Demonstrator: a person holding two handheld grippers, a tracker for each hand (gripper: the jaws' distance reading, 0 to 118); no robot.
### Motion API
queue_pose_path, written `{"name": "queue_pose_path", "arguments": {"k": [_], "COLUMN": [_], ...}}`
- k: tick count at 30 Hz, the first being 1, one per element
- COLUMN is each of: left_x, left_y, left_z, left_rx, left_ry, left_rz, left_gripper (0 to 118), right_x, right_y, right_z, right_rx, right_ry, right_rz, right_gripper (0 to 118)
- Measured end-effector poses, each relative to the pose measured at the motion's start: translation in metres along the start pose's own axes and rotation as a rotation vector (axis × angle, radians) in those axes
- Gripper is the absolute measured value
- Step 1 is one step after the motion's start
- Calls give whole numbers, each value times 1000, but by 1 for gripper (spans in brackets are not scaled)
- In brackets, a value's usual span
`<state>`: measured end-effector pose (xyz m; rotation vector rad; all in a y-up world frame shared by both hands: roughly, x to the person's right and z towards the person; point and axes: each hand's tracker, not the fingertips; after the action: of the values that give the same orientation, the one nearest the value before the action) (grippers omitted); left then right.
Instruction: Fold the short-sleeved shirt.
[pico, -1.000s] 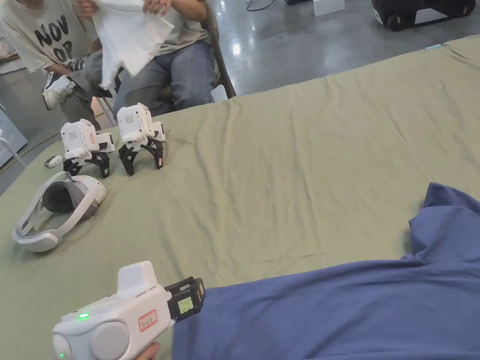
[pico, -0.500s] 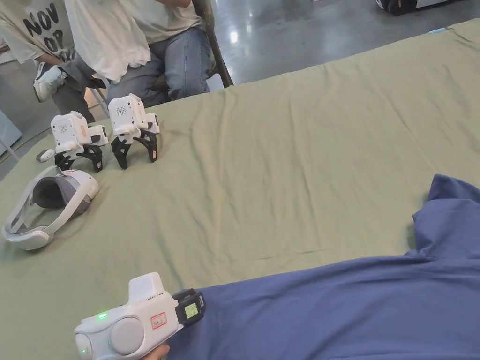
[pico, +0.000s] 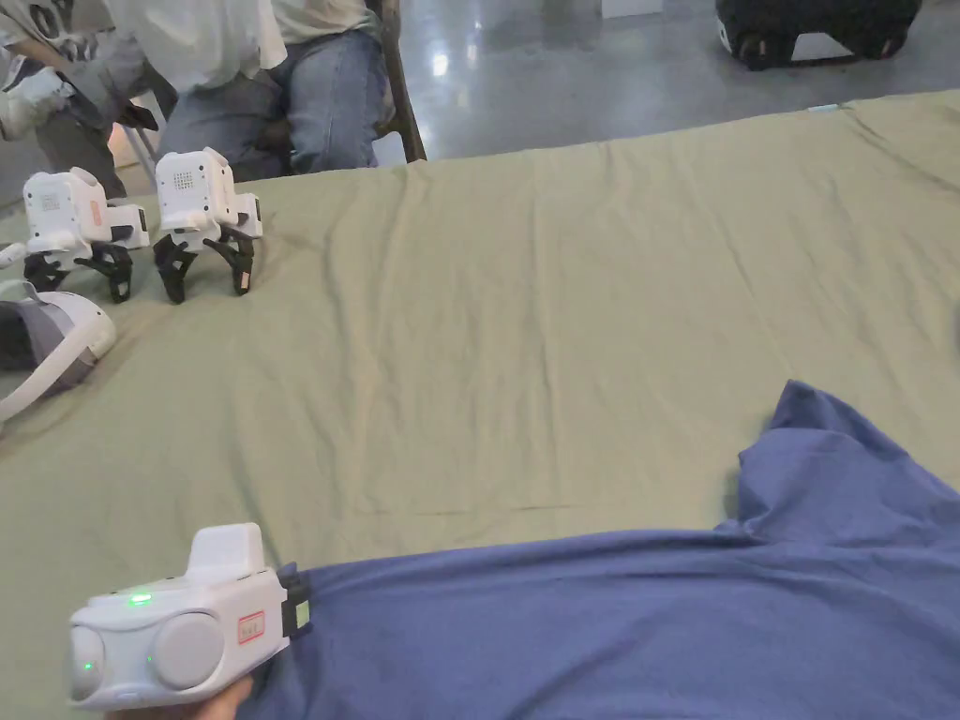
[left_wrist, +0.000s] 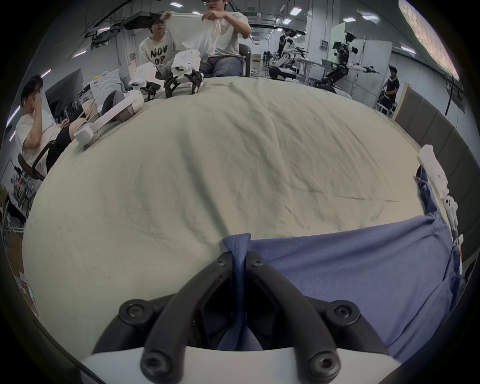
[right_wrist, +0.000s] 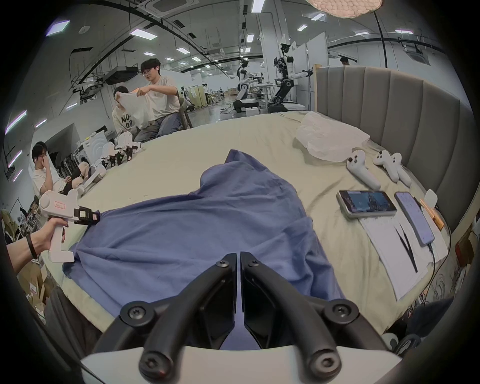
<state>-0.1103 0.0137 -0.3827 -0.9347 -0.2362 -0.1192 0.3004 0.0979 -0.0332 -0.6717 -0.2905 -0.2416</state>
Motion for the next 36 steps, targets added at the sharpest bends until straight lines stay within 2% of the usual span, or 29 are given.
{"name": "queue_pose_path", "arguments": {"k": [2,4,6,11,15,18,24,30,31,36], "left_x": [3,7,8,7,8,10,9,9,9,10], "left_y": [0,1,1,1,2,1,3,3,3,4], "left_z": [-4,-5,-5,1,4,6,7,8,7,8], "left_rx": [-15,-23,-26,-22,-32,-31,-35,-34,-34,-33], "left_ry": [12,21,27,12,5,5,-5,-5,-5,2], "left_rz": [-33,-48,-54,-41,-36,-40,-40,-39,-40,-40], "left_gripper": [5,5,5,5,5,5,5,5,5,5], "right_x": [3,8,14,50,71,87,97,98,97,90], "right_y": [17,35,52,75,92,95,93,86,84,84], "right_z": [-5,-13,-27,-88,-139,-168,-197,-204,-202,-199], "right_rx": [20,33,22,-64,-154,-210,-276,-281,-271,-270], "right_ry": [-6,-11,-10,-18,-112,-111,-149,-150,-153,-132], "right_rz": [16,24,21,-62,-97,-155,-113,-121,-116,-105], "right_gripper": [7,31,49,55,55,55,54,53,49,10]}}
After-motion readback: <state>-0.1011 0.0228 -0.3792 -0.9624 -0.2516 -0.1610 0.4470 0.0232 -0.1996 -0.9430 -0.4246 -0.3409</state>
